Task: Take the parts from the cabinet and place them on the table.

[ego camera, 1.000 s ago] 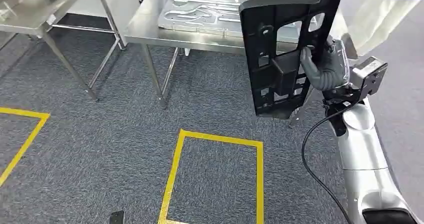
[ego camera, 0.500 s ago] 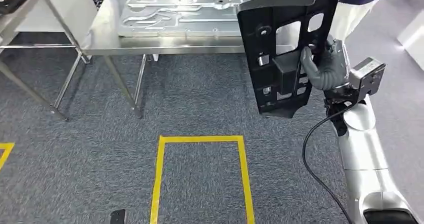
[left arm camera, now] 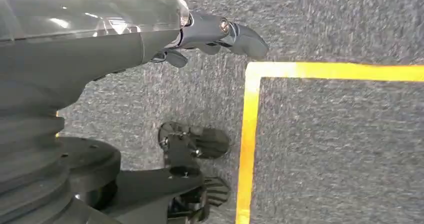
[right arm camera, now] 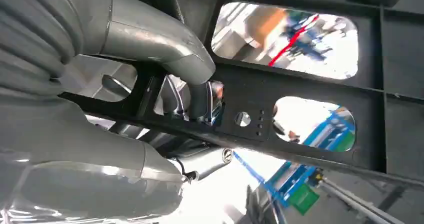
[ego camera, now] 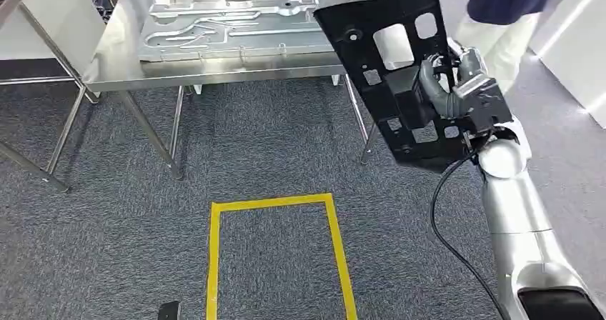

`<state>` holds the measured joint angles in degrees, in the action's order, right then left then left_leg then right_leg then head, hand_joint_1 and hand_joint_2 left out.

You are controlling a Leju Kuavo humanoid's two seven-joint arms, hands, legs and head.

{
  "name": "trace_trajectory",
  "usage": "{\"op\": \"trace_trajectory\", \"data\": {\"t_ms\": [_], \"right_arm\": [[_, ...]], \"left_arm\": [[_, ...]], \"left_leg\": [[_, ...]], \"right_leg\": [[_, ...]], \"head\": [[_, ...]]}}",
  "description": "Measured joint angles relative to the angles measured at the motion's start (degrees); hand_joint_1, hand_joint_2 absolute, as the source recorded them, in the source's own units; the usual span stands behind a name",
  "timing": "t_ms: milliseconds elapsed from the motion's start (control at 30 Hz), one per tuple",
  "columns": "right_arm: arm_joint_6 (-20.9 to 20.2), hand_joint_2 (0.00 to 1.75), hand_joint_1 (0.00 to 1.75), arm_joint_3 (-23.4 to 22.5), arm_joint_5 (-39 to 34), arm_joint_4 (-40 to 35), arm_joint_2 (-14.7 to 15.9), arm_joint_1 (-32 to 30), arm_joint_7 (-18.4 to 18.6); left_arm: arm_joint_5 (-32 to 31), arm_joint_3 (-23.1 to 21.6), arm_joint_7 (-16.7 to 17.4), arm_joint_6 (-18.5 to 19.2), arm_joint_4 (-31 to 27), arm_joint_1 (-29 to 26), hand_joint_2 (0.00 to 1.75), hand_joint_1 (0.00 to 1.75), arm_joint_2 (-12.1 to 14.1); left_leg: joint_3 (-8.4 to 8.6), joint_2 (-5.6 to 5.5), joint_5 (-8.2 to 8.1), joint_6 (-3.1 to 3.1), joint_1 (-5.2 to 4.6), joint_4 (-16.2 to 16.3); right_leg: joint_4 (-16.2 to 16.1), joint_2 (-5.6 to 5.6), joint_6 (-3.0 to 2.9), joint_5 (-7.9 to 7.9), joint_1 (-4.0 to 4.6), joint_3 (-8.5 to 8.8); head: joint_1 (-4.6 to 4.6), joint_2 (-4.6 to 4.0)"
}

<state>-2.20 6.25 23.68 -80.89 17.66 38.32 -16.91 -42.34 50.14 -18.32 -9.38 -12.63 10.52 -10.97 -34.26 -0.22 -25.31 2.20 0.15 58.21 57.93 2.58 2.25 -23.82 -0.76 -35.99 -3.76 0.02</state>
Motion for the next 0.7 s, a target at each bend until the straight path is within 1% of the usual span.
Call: {"op": "trace_trajectory", "data": {"t_ms": [33, 67, 100, 133, 167, 200, 233, 267, 300, 333, 367, 400, 433, 467, 500, 533, 567, 600, 633, 667, 700], "right_arm": [[1.77, 1.75, 1.75, 0.48, 3.28, 0.44, 0.33, 0.57, 0.57], [3.13, 1.75, 1.75, 1.0, 6.31, 1.09, 0.55, 1.59, 1.19], [4.68, 1.75, 1.75, 1.57, 9.2, 1.9, 0.66, 2.63, 1.92], [6.67, 1.75, 1.75, 2.41, 12.79, 2.69, 0.81, 3.16, 2.73], [8.31, 1.75, 1.75, 3.3, 16.22, 3.39, 1.07, 3.44, 3.5], [9.46, 1.75, 1.75, 4.22, 18.99, 4.15, 1.33, 3.54, 4.17], [9.98, 1.75, 1.75, 4.76, 20.26, 4.61, 1.46, 3.66, 4.56], [10.75, 1.75, 1.75, 5.27, 22.23, 4.96, 1.53, 4.01, 5.27], [11.65, 1.75, 1.75, 5.97, 25.03, 5.31, 1.59, 4.61, 6.01], [12.46, 1.75, 1.75, 6.73, 28.18, 5.75, 1.7, 5.25, 6.84], [13.26, 1.75, 1.75, 7.63, 31.6, 6.71, 1.7, 6.24, 7.58], [13.46, 1.75, 1.75, 8.31, 33.72, 7.39, 1.68, 6.84, 8.11], [13.63, 1.75, 1.75, 9.09, 36.15, 8.47, 1.68, 7.39, 8.52], [13.74, 1.75, 1.75, 9.82, 37.85, 9.51, 1.59, 8.13, 8.78], [13.79, 1.75, 1.75, 10.75, 39.52, 10.9, 1.46, 9.17, 9.09], [13.81, 1.75, 1.75, 11.41, 40.41, 11.89, 1.11, 10.04, 9.24], [13.92, 1.75, 1.75, 12.11, 41.26, 12.97, 0.7, 11.33, 9.44], [14.14, 1.75, 1.75, 12.83, 42.11, 14.06, 0.28, 12.17, 9.64], [14.46, 1.75, 1.75, 13.46, 42.66, 15.06, -0.13, 12.84, 9.77], [14.7, 1.75, 1.75, 14.05, 43.22, 16.05, -0.53, 13.36, 9.83], [14.81, 1.75, 1.75, 14.71, 43.75, 17.25, -1.01, 13.8, 10.01]], "left_arm": [[0.18, 0.0, -0.35, 0.17, 0.0, 0.01, 1.75, 0.0, 0.02], [0.41, 0.0, -0.65, 0.31, 0.0, 0.03, 1.75, 0.0, 0.02], [0.55, 0.0, -0.83, 0.39, 0.0, 0.0, 1.75, 0.0, 0.02], [0.68, 0.0, -0.9, 0.46, 0.0, -0.07, 1.75, 0.0, 0.02], [0.9, 0.0, -0.92, 0.46, 0.0, -0.14, 1.75, 0.0, 0.02], [0.98, 0.0, -0.92, 0.46, 0.0, -0.22, 1.75, 0.0, 0.0], [1.0, 0.0, -0.92, 0.46, 0.0, -0.25, 1.75, 0.0, 0.0], [1.01, 0.0, -0.92, 0.46, 0.0, -0.23, 1.75, 0.0, -0.02], [1.05, 0.0, -0.92, 0.46, 0.0, -0.18, 1.75, 0.0, -0.02], [1.09, 0.0, -0.92, 0.46, 0.0, -0.13, 1.75, 0.0, -0.02], [1.16, 0.0, -0.92, 0.5, 0.0, -0.09, 1.75, 0.0, -0.02], [1.18, 0.0, -0.92, 0.52, 0.0, -0.03, 1.75, 0.0, 0.0], [1.33, 0.02, -0.92, 0.61, 0.0, -0.06, 1.75, 0.0, 0.0], [1.51, 0.02, -0.92, 0.68, 0.0, -0.09, 1.75, 0.0, 0.0], [1.68, 0.02, -0.92, 0.79, 0.0, 0.0, 1.75, 0.0, 0.0], [1.73, 0.02, -0.92, 0.81, 0.0, 0.04, 1.75, 0.0, 0.02], [1.79, 0.02, -0.94, 0.81, 0.0, 0.17, 1.75, 0.0, 0.02], [2.01, 0.02, -0.94, 0.85, 0.0, 0.22, 1.75, 0.0, 0.02], [2.1, 0.02, -0.94, 0.87, 0.0, 0.2, 1.75, 0.0, 0.02], [2.14, 0.02, -0.94, 0.9, 0.0, 0.11, 1.75, 0.0, 0.02], [2.16, 0.04, -0.94, 0.96, 0.0, -0.01, 1.75, 0.0, 0.02]], "left_leg": [[0.18, 0.03, 0.28, 0.26, 0.13, -0.38], [0.18, 0.06, 0.33, 0.55, 0.15, -0.54], [0.15, 0.14, 0.32, 0.61, 0.12, -0.53], [0.17, 0.25, 0.28, 0.68, 0.07, -0.5], [0.17, 0.34, 0.24, 0.7, 0.06, -0.48], [0.19, 0.35, 0.2, 0.67, 0.06, -0.44], [0.23, 0.35, 0.14, 0.62, 0.07, -0.37], [0.25, 0.35, 0.0, 0.45, 0.09, -0.23], [0.31, 0.35, -0.22, 0.27, 0.1, 0.04], [0.3, 0.36, -0.48, 0.02, 0.02, 0.24], [0.02, 0.42, -0.66, -0.3, -0.46, 0.46], [-0.01, 0.47, -0.63, -0.43, -0.43, 0.44], [0.07, 0.56, -0.66, -0.71, -0.43, 0.37], [0.18, 0.71, -0.67, -0.95, -0.4, 0.19], [0.26, 0.83, -0.9, -1.36, -0.46, 0.23], [0.04, 0.79, -1.39, -1.73, -0.39, 0.72], [-0.88, 0.63, -2.79, -1.94, -0.35, 3.12], [-2.77, 0.62, -4.77, -2.07, -0.28, 7.08], [-5.36, 0.6, -6.87, -2.19, -0.14, 12.2], [-7.68, 0.6, -8.14, -2.31, -0.09, 16.46], [-9.44, 0.6, -8.23, -2.33, -0.05, 19.12]], "right_leg": [[0.85, -0.92, 0.16, -0.66, -0.2, -0.29], [3.27, -1.73, 0.37, -2.35, -0.14, -1.49], [8.02, -1.99, 0.65, -4.81, -0.23, -3.73], [12.66, -2.08, 0.87, -6.69, -0.3, -5.93], [16.56, -2.13, 1.04, -7.79, -0.35, -7.89], [17.78, -2.21, 1.12, -7.39, -0.44, -8.66], [16.21, -2.28, 1.14, -5.94, -0.55, -8.01], [12.19, -2.38, 1.1, -3.49, -0.61, -6.05], [6.6, -2.62, 0.96, -0.79, -0.62, -3.31], [1.72, -3.16, 0.78, 0.95, -0.6, -0.92], [0.54, -3.55, 0.31, -0.19, -0.08, -0.34], [0.53, -3.18, -0.26, 0.01, -0.01, -0.51], [0.52, -3.17, -0.42, -0.08, 0.03, -0.57], [0.65, -3.02, -0.76, -0.19, 0.08, -0.62], [0.4, -2.85, -1.26, -0.09, -0.26, -0.48], [0.17, -2.89, -1.61, 0.01, -0.51, -0.23], [0.14, -2.81, -2.17, -0.14, -0.5, -0.08], [0.14, -2.79, -2.4, -0.23, -0.41, 0.0], [0.15, -2.67, -2.57, -0.34, -0.29, 0.1], [0.19, -2.58, -2.7, -0.44, -0.18, 0.18], [0.23, -2.41, -2.78, -0.54, -0.07, 0.28]], "head": [[0.04, 0.0], [0.04, 0.0], [0.04, 0.0], [0.04, 0.0], [0.04, 0.0], [0.04, 0.0], [0.04, 0.0], [0.04, 0.0], [0.04, 0.0], [0.04, 0.0], [0.04, 0.0], [0.02, 0.0], [0.02, 0.0], [0.04, 0.0], [0.04, 0.0], [0.02, 0.0], [0.04, 0.0], [0.02, 0.0], [0.02, 0.0], [0.02, 0.0], [0.02, 0.0]]}}
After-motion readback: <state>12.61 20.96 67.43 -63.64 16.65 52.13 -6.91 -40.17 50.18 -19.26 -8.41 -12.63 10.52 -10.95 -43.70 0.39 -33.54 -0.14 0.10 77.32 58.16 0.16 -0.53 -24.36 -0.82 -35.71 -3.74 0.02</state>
